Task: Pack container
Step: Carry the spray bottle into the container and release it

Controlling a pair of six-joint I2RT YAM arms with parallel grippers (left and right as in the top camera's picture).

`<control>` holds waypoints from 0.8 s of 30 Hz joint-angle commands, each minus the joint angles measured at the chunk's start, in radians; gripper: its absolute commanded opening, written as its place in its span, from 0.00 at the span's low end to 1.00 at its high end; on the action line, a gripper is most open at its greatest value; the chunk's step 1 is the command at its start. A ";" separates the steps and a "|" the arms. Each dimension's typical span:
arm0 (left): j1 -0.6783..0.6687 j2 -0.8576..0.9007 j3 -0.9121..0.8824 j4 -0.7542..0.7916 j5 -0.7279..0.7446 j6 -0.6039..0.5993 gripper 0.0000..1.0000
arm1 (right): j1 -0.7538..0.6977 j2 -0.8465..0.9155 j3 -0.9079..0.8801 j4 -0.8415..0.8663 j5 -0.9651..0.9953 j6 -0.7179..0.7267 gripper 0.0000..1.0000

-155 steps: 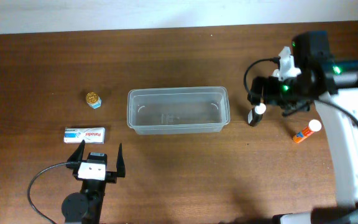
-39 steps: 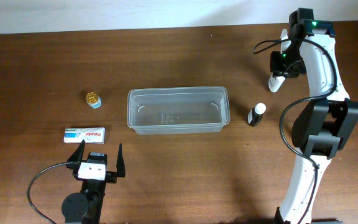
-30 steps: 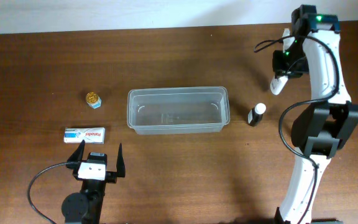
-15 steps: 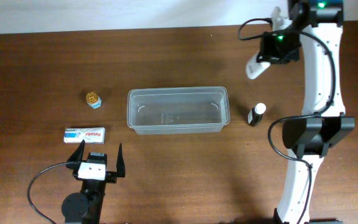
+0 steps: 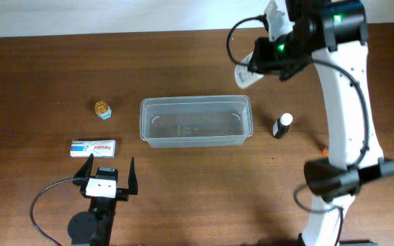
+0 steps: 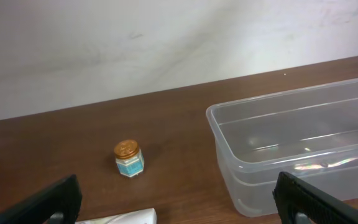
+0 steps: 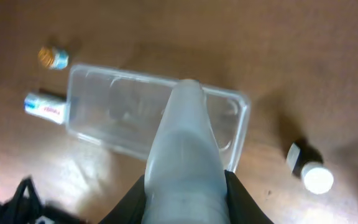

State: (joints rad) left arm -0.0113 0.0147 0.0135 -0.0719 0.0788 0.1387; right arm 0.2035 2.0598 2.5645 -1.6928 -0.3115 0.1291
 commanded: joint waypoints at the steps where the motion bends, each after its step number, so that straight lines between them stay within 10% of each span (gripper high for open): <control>1: 0.006 -0.008 -0.005 -0.004 0.000 0.013 0.99 | 0.078 -0.074 -0.103 -0.006 0.077 0.054 0.20; 24: 0.006 -0.009 -0.005 -0.004 0.000 0.013 0.99 | 0.189 -0.071 -0.521 0.280 0.327 0.304 0.20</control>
State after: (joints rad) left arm -0.0113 0.0147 0.0135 -0.0719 0.0788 0.1387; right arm 0.3817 1.9911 2.0720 -1.4357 -0.0364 0.3843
